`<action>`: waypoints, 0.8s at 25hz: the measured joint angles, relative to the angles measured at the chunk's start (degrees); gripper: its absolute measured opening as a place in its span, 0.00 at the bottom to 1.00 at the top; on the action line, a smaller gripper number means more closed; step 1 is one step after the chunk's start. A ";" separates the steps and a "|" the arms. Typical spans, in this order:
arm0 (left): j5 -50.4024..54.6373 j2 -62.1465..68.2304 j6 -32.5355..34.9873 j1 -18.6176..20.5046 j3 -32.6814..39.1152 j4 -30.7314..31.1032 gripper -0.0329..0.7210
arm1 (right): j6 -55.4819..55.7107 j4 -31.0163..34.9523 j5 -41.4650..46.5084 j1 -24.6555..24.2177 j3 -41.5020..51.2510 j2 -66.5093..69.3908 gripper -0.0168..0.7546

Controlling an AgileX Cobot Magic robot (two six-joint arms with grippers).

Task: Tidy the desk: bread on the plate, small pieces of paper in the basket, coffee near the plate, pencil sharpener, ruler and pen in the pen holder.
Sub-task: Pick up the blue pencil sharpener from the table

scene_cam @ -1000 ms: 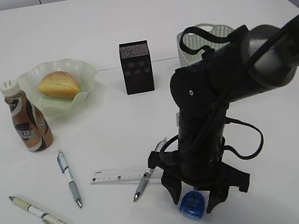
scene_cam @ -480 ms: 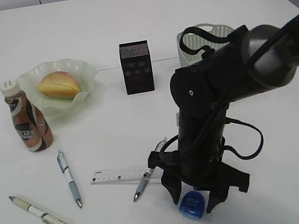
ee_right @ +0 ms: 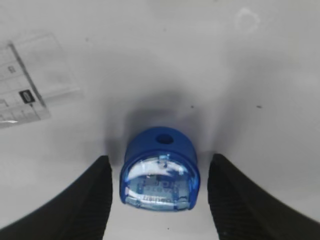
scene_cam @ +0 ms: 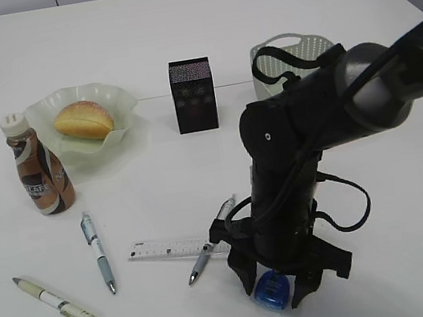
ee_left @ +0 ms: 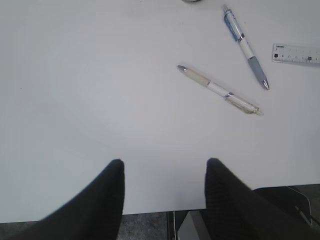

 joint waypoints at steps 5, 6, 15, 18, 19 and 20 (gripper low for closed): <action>0.00 0.00 0.00 0.00 0.00 0.00 0.54 | 0.00 0.00 0.00 0.00 0.00 0.00 0.60; 0.00 0.00 0.00 0.00 0.00 0.00 0.54 | 0.00 0.00 0.00 0.00 0.00 0.00 0.57; 0.00 0.00 0.00 0.00 0.00 0.00 0.54 | -3.45 -0.33 -0.19 0.00 -0.10 0.00 0.43; 0.00 0.00 0.00 0.00 0.00 0.00 0.54 | -8.50 -0.46 -0.05 0.00 -0.21 0.00 0.43; 0.00 0.00 0.00 0.00 0.00 0.00 0.54 | -10.22 -0.57 0.23 0.00 -0.21 0.00 0.43; 0.00 0.00 0.00 0.00 0.00 0.00 0.54 | -11.85 -0.73 1.10 0.00 -0.45 0.00 0.43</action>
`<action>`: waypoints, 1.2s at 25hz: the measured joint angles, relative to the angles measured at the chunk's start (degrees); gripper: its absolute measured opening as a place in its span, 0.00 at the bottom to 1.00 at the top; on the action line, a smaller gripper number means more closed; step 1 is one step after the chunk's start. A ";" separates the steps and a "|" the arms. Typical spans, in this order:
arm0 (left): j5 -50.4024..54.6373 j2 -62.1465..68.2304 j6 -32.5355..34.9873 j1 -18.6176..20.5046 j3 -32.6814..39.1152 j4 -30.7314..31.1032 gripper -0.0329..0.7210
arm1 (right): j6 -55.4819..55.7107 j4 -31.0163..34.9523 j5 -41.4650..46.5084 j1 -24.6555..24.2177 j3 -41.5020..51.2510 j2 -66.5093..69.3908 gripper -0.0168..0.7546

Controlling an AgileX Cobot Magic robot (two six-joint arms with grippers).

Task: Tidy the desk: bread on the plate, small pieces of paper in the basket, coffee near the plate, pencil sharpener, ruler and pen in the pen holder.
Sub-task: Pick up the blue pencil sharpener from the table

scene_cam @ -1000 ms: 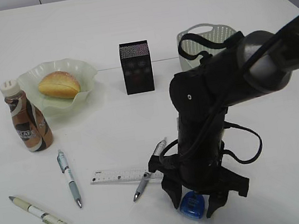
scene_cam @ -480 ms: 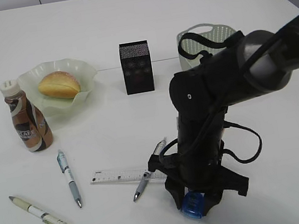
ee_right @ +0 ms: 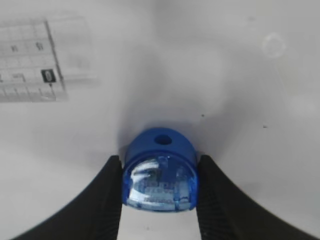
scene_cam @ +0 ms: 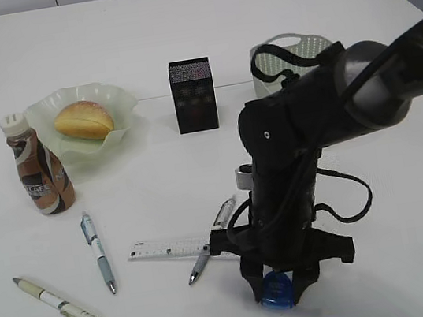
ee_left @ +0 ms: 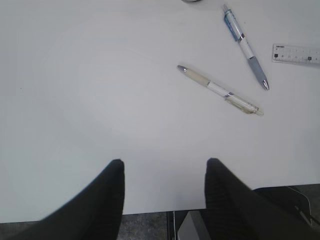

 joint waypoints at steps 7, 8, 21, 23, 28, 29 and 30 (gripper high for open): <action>0.00 0.00 0.00 0.00 0.00 0.00 0.54 | -9.88 -0.42 6.44 0.00 -3.36 0.00 0.43; 0.00 0.00 0.00 0.00 0.00 0.00 0.54 | -11.08 -0.46 7.31 0.00 -4.21 0.00 0.43; 0.00 0.00 0.00 0.00 0.00 0.00 0.54 | -37.70 -2.73 17.58 0.00 -10.91 0.00 0.43; 0.00 0.00 0.00 0.00 0.00 0.00 0.54 | -40.02 -3.14 17.67 0.00 -10.91 0.00 0.43; 0.00 0.00 0.00 0.00 0.00 0.00 0.54 | -41.34 -4.45 17.92 0.00 -10.91 0.00 0.43; 0.00 0.00 0.00 0.00 0.00 0.00 0.54 | -41.34 -5.08 18.04 0.00 -10.91 0.00 0.43; 0.00 0.00 0.00 0.00 0.00 -0.05 0.54 | -41.34 -5.66 18.04 0.00 -10.91 0.00 0.43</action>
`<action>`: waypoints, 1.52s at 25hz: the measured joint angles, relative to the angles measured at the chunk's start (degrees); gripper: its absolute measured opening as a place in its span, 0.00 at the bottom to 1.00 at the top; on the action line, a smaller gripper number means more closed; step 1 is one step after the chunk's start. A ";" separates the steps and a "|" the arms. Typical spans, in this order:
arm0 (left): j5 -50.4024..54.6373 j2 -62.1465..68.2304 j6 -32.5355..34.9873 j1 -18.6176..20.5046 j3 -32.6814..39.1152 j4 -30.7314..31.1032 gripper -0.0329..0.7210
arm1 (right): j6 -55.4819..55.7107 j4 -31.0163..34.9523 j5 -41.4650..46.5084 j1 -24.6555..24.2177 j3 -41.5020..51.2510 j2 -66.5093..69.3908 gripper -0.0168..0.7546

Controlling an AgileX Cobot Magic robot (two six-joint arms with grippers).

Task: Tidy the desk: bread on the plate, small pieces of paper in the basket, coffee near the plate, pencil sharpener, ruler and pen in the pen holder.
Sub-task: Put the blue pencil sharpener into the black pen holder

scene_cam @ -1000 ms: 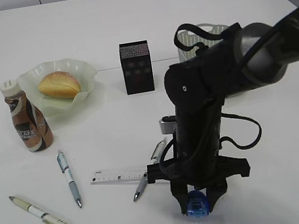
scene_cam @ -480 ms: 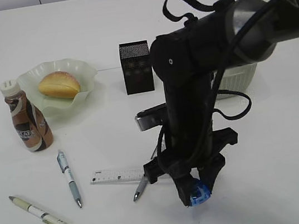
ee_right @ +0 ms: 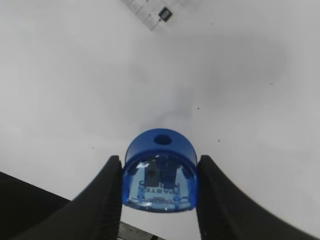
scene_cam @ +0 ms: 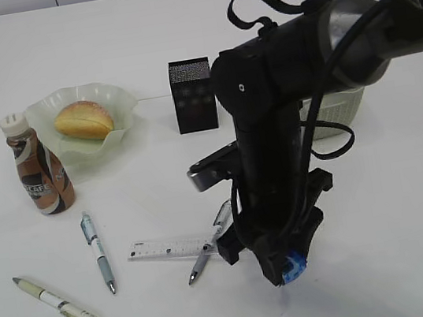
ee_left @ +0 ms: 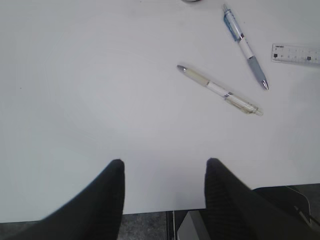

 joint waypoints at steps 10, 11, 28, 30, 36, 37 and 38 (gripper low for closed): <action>0.00 0.00 0.00 0.00 0.00 -3.69 0.54 | 1.76 -7.05 0.24 0.00 0.00 -5.25 0.43; 0.00 0.00 0.00 0.00 0.00 -3.78 0.54 | 1.76 -7.05 -0.26 0.00 0.00 -6.31 0.43; 0.00 0.00 0.00 0.00 0.00 -4.04 0.54 | 7.06 -19.54 -27.56 0.00 0.00 -16.73 0.43; 0.00 0.00 0.00 0.00 0.00 -4.04 0.54 | 12.85 -23.69 -32.75 0.00 0.00 -16.73 0.43; 0.00 0.00 0.00 0.00 0.00 -4.04 0.54 | 24.48 -35.87 -43.23 0.00 0.00 -16.73 0.43; 0.00 0.00 0.00 0.00 0.00 -4.04 0.54 | 25.48 -37.74 -43.89 0.00 0.00 -16.73 0.43; 0.00 0.00 0.00 0.00 0.00 -4.04 0.54 | 26.72 -39.51 -44.42 0.00 0.00 -16.73 0.43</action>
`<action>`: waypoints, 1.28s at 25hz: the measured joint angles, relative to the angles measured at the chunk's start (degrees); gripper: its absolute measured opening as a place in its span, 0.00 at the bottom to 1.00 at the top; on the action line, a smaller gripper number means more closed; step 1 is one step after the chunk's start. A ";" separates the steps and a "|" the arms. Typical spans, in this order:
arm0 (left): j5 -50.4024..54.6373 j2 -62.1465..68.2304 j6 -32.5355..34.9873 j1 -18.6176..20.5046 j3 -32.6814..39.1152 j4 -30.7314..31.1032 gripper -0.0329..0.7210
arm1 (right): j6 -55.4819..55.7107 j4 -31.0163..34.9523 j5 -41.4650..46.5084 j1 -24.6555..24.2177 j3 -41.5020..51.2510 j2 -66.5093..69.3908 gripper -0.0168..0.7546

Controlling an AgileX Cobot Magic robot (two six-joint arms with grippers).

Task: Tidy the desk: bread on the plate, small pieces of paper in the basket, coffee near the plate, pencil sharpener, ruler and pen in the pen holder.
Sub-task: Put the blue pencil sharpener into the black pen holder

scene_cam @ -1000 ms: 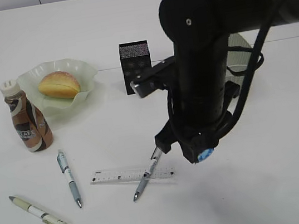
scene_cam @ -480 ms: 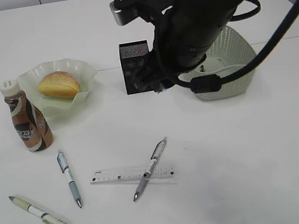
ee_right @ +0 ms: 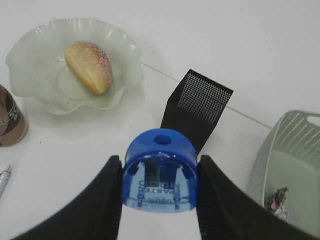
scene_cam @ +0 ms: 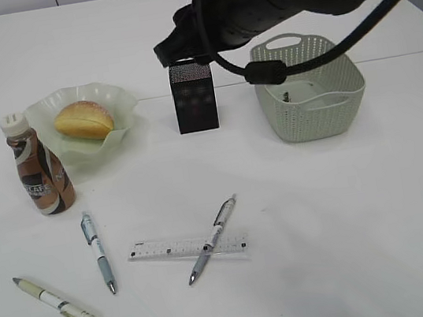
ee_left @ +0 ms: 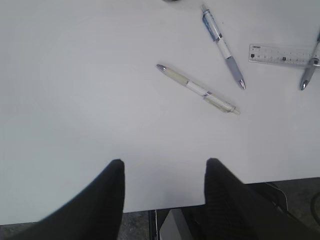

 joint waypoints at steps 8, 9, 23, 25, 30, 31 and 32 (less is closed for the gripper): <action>0.00 0.00 0.00 0.00 0.00 0.00 0.54 | 7.13 -5.71 -7.02 -3.89 0.00 0.00 0.43; 0.00 0.00 0.00 0.00 0.00 0.00 0.54 | 7.70 -5.95 -8.27 -4.83 0.00 0.00 0.43; 0.00 0.00 0.00 0.00 0.00 -0.12 0.54 | 10.14 -8.96 -19.92 -10.83 -12.85 15.71 0.43; 0.00 0.00 0.00 0.00 0.00 -0.12 0.54 | 10.14 -9.31 -21.09 -11.40 -15.36 18.32 0.43; 0.00 0.00 0.00 0.00 0.00 -0.12 0.54 | 10.14 -9.58 -25.35 -12.54 -19.81 24.07 0.43; 0.00 0.00 0.00 0.00 0.00 -0.12 0.54 | 10.14 -9.69 -25.70 -12.67 -20.66 24.87 0.43; 0.00 0.00 0.00 0.00 0.00 -0.12 0.54 | 10.14 -9.69 -25.97 -12.89 -21.57 25.83 0.43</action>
